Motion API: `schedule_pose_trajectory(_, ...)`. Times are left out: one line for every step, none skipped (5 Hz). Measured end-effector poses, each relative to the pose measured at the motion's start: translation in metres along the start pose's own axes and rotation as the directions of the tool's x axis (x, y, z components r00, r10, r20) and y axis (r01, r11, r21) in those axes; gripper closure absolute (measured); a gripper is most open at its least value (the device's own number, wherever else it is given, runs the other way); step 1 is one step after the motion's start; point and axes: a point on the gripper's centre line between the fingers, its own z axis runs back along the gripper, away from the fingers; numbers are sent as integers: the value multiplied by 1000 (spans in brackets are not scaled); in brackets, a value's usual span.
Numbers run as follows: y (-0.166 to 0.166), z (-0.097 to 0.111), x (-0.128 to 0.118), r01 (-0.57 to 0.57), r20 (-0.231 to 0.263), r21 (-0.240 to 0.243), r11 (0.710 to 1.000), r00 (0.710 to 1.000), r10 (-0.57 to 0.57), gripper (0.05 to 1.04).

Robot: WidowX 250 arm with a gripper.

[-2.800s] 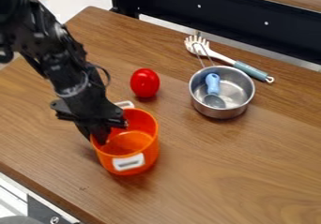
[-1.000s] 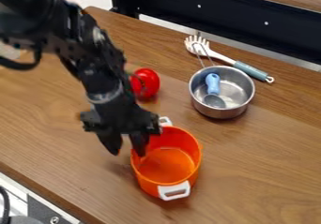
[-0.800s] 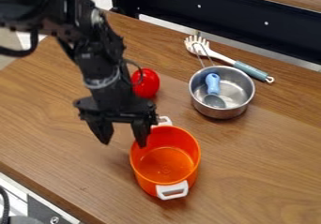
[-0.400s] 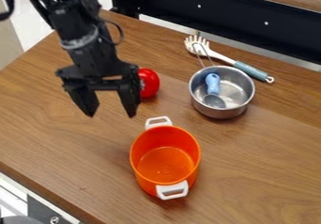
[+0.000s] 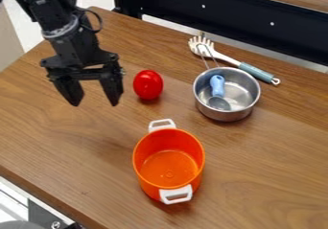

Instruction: Moved the pot in the middle of table

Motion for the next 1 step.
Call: schedule_pose_trajectory(25,-1,-2,54,7,-10,998,999,-54,86)
